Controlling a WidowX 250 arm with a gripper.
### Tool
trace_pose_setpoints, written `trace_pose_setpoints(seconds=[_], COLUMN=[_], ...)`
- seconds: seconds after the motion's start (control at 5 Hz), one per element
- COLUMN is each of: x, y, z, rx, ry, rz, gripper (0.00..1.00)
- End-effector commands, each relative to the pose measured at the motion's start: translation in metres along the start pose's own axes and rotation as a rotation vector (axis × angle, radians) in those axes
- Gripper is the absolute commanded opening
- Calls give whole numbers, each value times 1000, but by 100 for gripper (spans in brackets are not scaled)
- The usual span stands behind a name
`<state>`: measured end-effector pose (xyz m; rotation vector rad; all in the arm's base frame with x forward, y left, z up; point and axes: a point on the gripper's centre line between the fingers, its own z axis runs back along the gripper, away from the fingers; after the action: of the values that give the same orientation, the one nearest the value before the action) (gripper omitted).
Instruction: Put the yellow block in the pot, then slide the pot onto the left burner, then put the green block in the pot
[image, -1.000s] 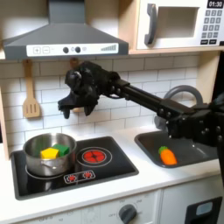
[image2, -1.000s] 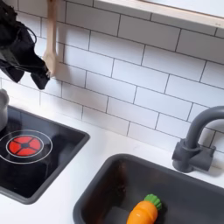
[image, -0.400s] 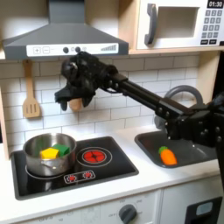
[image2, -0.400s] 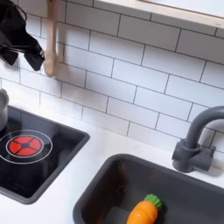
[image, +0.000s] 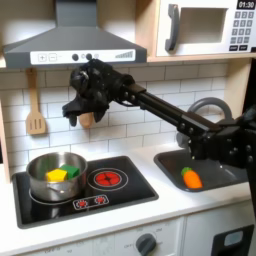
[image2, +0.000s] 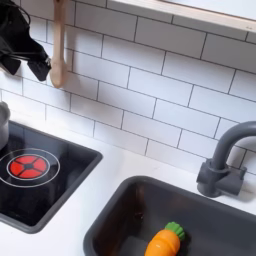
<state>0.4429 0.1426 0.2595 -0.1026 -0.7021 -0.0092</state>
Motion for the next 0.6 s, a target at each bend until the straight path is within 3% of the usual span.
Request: trace_pose_setpoints(seconds=[0.0,0.2,0.4], x=[-2,-2,3], y=[3,10,5], z=[-30,-30,-27], rx=[-36,-35,-48], ry=[-159,-215,-267], rz=[-30,-31,-24], gripper=[100,100,100])
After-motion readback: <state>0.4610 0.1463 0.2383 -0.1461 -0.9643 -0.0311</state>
